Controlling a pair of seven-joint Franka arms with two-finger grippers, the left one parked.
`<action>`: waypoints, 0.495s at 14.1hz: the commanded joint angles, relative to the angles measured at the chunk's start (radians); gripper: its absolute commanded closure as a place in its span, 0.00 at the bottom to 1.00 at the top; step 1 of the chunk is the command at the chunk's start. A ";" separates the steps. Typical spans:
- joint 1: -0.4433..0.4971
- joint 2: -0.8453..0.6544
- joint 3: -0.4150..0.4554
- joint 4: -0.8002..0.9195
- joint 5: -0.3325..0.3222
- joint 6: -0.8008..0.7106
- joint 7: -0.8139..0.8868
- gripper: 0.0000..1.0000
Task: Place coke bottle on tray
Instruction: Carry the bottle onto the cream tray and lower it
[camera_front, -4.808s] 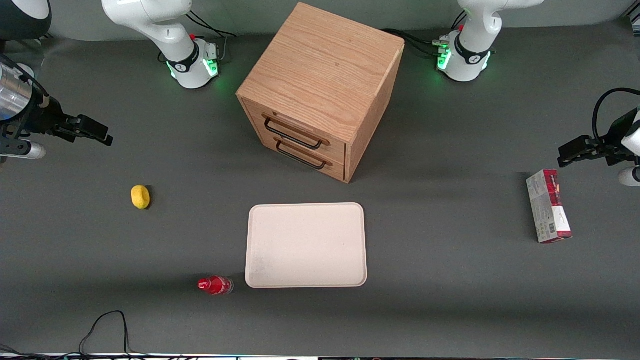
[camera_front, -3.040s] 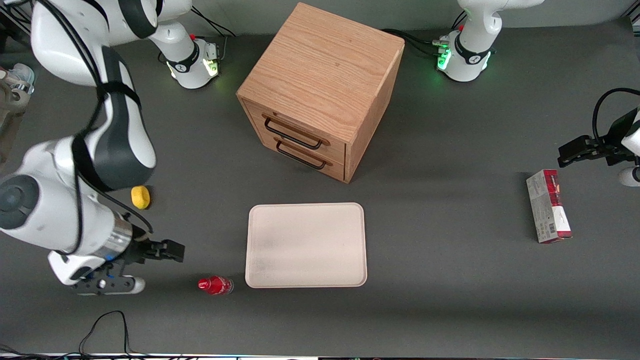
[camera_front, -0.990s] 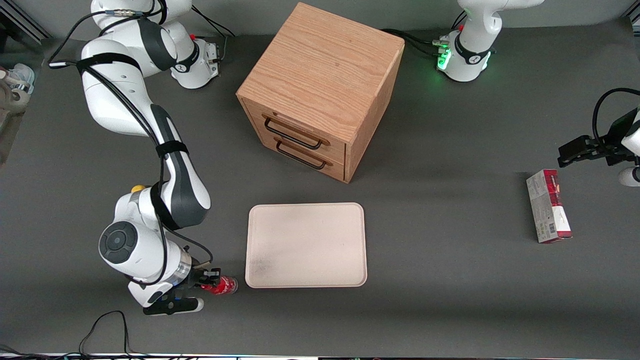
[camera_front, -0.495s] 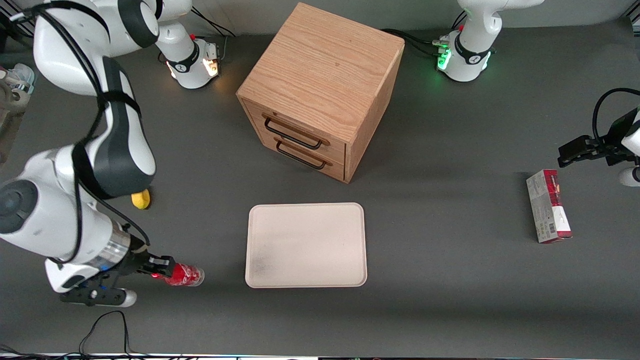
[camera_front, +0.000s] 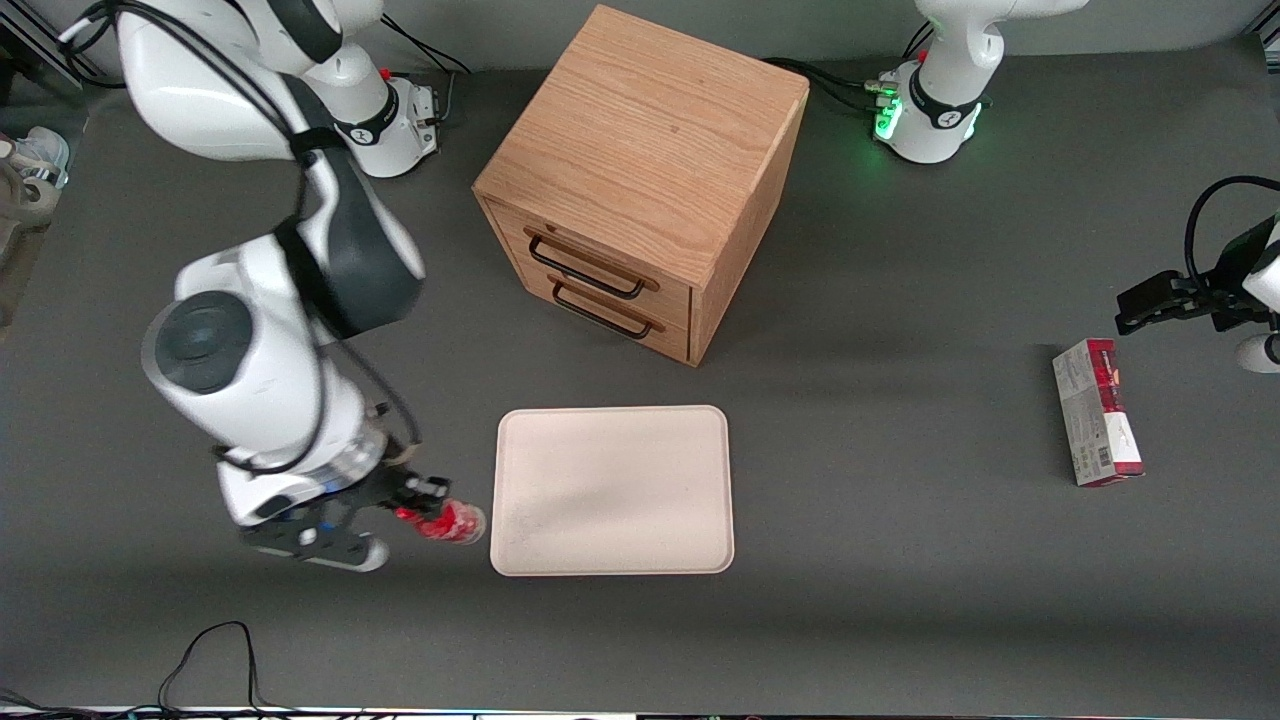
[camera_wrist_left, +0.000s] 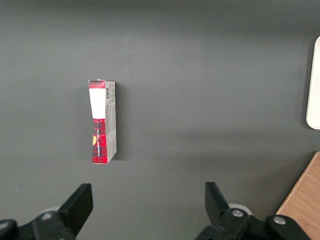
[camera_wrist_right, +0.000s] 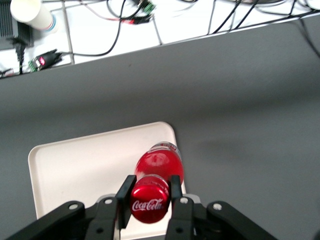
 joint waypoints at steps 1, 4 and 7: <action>-0.009 0.007 0.012 -0.022 -0.034 0.033 0.024 1.00; -0.009 0.053 0.012 -0.114 -0.064 0.194 0.022 1.00; -0.010 0.107 0.011 -0.134 -0.074 0.253 -0.011 1.00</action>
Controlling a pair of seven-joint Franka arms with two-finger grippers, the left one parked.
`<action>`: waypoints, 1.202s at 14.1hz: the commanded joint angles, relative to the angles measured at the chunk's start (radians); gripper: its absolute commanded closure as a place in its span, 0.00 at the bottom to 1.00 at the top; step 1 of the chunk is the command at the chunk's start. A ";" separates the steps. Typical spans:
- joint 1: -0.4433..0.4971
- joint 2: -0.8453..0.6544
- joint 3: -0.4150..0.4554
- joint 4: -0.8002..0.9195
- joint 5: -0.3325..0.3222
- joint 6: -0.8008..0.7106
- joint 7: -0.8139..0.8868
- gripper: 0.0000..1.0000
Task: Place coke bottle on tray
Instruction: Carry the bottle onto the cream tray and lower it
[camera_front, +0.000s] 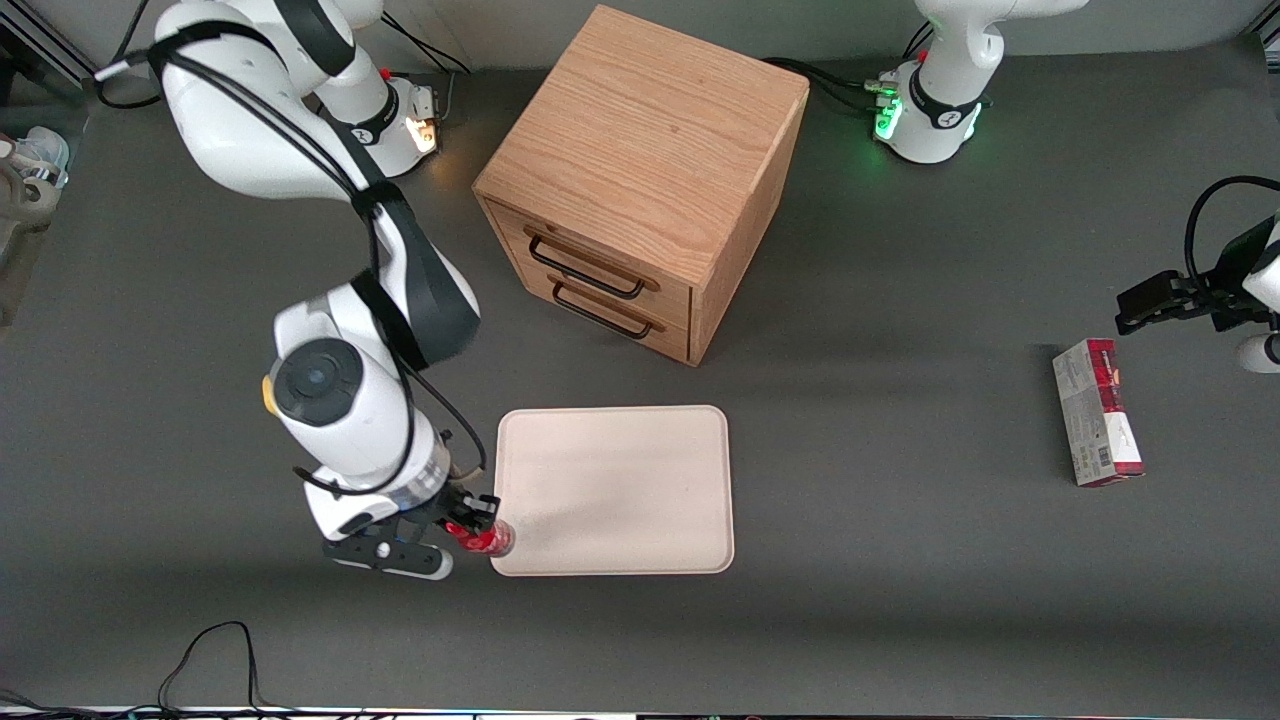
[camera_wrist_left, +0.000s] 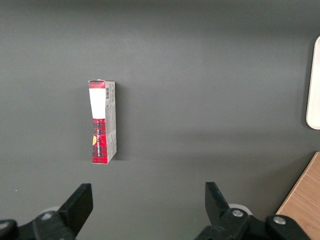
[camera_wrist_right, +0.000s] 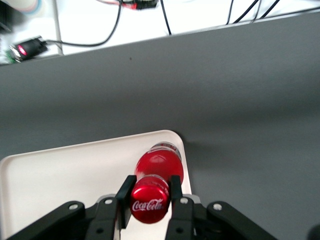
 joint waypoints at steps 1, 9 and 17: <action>-0.005 0.027 0.009 -0.008 -0.028 0.037 -0.028 1.00; -0.003 0.055 0.009 -0.046 -0.048 0.110 -0.029 0.00; -0.028 -0.179 -0.001 -0.152 -0.016 -0.093 -0.136 0.00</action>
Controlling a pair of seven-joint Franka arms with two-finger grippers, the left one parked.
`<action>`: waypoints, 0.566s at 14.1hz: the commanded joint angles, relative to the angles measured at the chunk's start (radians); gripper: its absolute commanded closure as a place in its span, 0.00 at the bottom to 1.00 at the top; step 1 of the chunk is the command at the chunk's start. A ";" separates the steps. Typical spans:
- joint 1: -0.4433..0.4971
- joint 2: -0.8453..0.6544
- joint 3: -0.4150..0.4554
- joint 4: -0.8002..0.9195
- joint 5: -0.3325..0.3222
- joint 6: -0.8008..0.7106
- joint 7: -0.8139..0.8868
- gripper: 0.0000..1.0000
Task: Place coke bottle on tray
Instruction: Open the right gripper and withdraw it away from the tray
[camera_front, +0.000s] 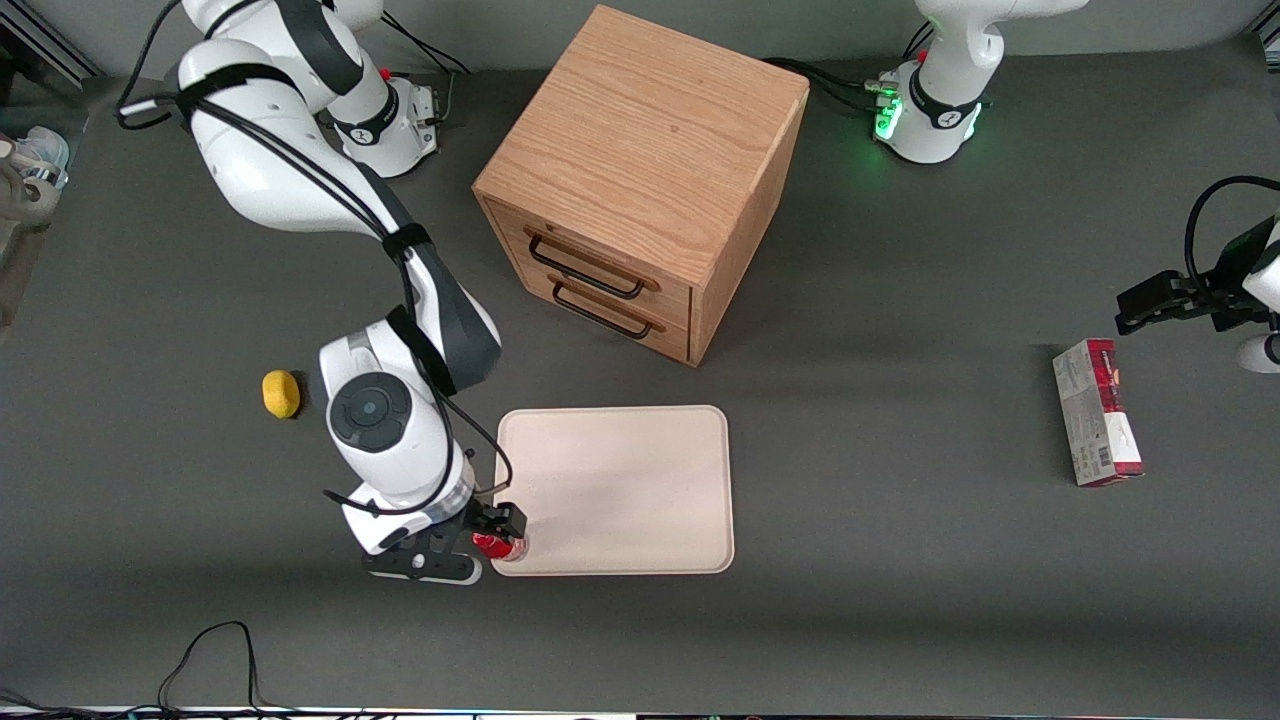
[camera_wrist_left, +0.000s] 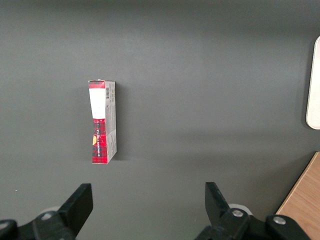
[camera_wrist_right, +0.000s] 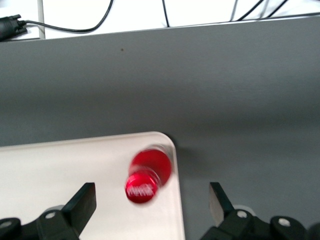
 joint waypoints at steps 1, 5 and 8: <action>-0.037 -0.234 -0.032 -0.189 0.084 -0.082 -0.110 0.00; -0.105 -0.446 -0.129 -0.313 0.242 -0.265 -0.314 0.00; -0.157 -0.592 -0.179 -0.415 0.336 -0.350 -0.371 0.00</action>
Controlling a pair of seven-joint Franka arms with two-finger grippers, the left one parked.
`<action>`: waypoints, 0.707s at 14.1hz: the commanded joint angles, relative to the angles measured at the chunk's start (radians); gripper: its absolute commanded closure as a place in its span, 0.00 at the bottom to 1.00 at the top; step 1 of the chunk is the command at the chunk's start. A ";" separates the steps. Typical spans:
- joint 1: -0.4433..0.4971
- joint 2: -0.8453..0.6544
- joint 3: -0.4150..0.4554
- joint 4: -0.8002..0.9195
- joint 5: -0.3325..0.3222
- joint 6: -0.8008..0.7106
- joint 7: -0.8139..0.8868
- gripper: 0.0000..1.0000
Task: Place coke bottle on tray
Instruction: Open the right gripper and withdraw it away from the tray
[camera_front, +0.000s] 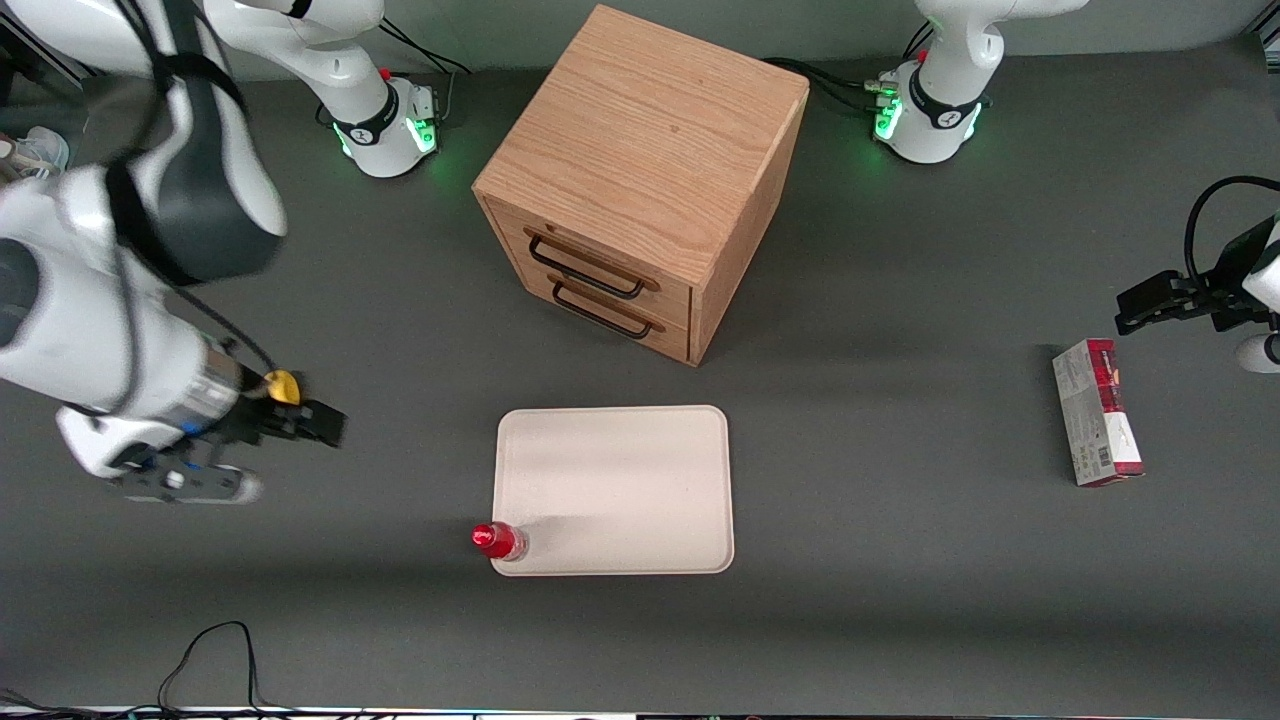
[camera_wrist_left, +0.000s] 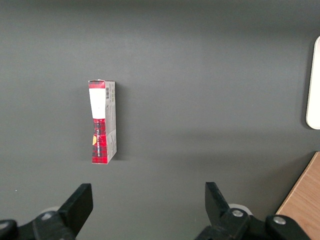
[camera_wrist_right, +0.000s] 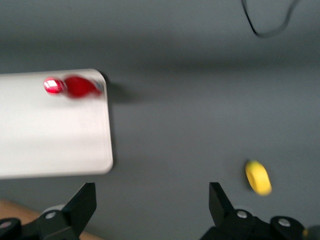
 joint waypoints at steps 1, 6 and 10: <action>-0.046 -0.195 -0.022 -0.206 0.067 -0.003 -0.036 0.00; -0.080 -0.418 -0.026 -0.398 0.067 -0.006 -0.056 0.00; -0.077 -0.428 -0.025 -0.397 0.064 -0.023 -0.052 0.00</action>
